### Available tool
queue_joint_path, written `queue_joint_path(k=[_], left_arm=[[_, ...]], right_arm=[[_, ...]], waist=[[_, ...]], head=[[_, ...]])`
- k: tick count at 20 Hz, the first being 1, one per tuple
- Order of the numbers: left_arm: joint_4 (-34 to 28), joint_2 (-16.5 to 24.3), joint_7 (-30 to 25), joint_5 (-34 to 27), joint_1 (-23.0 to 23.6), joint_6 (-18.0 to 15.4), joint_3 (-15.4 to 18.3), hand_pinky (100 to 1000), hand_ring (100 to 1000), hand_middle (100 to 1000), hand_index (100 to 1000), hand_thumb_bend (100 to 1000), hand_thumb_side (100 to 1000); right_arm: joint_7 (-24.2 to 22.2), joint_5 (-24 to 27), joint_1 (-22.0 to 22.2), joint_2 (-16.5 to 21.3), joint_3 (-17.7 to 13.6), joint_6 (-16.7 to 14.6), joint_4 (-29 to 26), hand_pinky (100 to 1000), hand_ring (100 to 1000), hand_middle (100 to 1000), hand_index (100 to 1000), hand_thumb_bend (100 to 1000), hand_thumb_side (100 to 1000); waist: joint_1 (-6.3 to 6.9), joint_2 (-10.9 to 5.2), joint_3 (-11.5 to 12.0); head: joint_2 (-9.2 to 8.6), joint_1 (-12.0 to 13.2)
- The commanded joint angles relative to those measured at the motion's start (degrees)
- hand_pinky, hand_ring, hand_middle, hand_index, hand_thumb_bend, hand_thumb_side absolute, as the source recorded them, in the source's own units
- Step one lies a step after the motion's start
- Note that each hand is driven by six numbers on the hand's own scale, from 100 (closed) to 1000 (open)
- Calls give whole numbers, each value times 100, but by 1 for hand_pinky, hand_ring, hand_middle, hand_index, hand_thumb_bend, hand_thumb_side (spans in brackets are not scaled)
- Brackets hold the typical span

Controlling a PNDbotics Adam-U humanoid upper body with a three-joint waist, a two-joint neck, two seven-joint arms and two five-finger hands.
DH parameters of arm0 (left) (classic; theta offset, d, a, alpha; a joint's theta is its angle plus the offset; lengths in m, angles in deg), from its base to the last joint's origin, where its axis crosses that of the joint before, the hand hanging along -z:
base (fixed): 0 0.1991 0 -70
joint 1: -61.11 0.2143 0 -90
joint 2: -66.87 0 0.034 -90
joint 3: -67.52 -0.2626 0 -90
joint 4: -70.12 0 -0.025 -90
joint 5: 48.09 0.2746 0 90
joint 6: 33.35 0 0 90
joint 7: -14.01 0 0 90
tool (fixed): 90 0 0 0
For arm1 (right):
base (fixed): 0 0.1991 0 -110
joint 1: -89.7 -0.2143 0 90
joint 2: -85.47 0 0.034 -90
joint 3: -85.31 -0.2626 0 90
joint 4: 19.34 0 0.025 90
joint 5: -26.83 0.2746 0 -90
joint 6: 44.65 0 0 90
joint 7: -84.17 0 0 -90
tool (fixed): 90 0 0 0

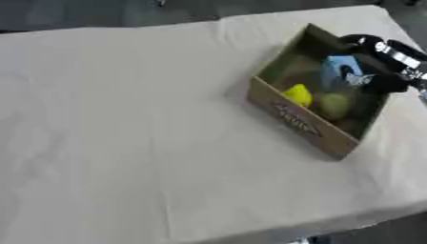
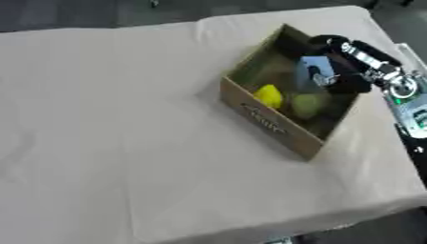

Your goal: Pick up the objects with one hand, pass them to the other hand, and then place them into the box on the other side of the table.

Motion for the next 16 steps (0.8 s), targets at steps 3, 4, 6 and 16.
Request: queue_joint_path(k=[3, 4, 6, 16], left_arm=[[-112, 159, -24, 15, -60, 2, 61, 752, 564, 665, 842, 495, 716], [-117, 158, -18, 23, -56, 3, 69, 752, 564, 664, 842, 494, 715], [-133, 138, 28, 43, -31, 1, 109, 751, 563, 663, 841, 492, 714], [-98, -207, 916, -221, 210, -194, 540, 772, 588, 688, 856, 452, 715]], right_arm=[[84, -36, -36, 153, -111, -35, -74, 1000, 896, 972, 976, 100, 222], [124, -8, -35, 155, -147, -24, -125, 1000, 888, 963, 972, 100, 210], [379, 279, -40, 130, -306, 80, -369, 979, 859, 930, 962, 100, 233], [2443, 3562, 715, 337, -1382, 629, -2353, 958, 824, 917, 879, 100, 470]], waist=[[57, -14, 0], [56, -14, -2], [56, -9, -11], [17, -30, -92]], head=[[-45, 22], [-52, 34], [-76, 84], [-261, 663]])
